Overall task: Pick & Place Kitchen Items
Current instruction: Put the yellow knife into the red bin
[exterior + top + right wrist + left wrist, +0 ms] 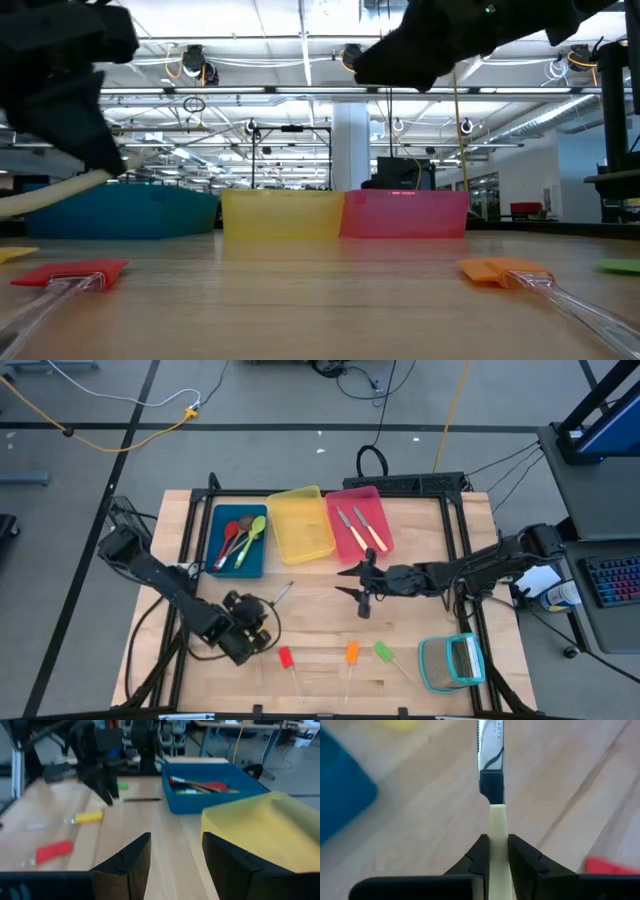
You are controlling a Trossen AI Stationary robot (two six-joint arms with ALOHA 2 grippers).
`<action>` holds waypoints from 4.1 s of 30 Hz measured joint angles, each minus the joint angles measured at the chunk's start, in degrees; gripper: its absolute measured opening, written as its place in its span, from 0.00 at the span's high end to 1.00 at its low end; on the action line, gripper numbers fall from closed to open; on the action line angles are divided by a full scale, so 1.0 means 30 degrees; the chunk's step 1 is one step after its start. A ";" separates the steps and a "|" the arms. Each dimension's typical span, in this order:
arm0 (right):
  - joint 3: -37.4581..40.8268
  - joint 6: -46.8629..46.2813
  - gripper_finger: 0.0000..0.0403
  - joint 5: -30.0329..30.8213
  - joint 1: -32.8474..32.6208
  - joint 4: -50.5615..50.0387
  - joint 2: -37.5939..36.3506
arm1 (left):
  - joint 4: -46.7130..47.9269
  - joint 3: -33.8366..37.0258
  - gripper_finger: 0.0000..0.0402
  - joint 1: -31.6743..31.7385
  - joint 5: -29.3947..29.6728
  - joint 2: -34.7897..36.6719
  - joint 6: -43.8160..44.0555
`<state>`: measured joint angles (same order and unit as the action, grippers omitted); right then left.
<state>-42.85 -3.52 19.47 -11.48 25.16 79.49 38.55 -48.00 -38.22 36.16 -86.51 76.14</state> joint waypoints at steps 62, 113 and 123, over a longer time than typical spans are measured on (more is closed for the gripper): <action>-0.0007 -0.2484 0.67 -0.6085 0.1718 1.4396 0.7216 | -2.2783 -0.0046 0.86 0.7411 -0.2394 0.0092 -2.2317; -0.0015 -0.0033 0.82 -0.5469 0.2075 0.5242 0.2480 | -1.7851 -0.0003 0.81 0.6878 -0.1718 0.0046 -1.8382; 0.0000 -0.1734 0.82 0.4968 0.2984 -0.3777 -0.0875 | -1.7604 -0.0017 0.81 0.6840 -0.1459 0.0077 -1.7216</action>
<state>-42.85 -8.72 34.37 -2.53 13.82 76.87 -14.27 -48.05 -17.70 31.78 -86.28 24.49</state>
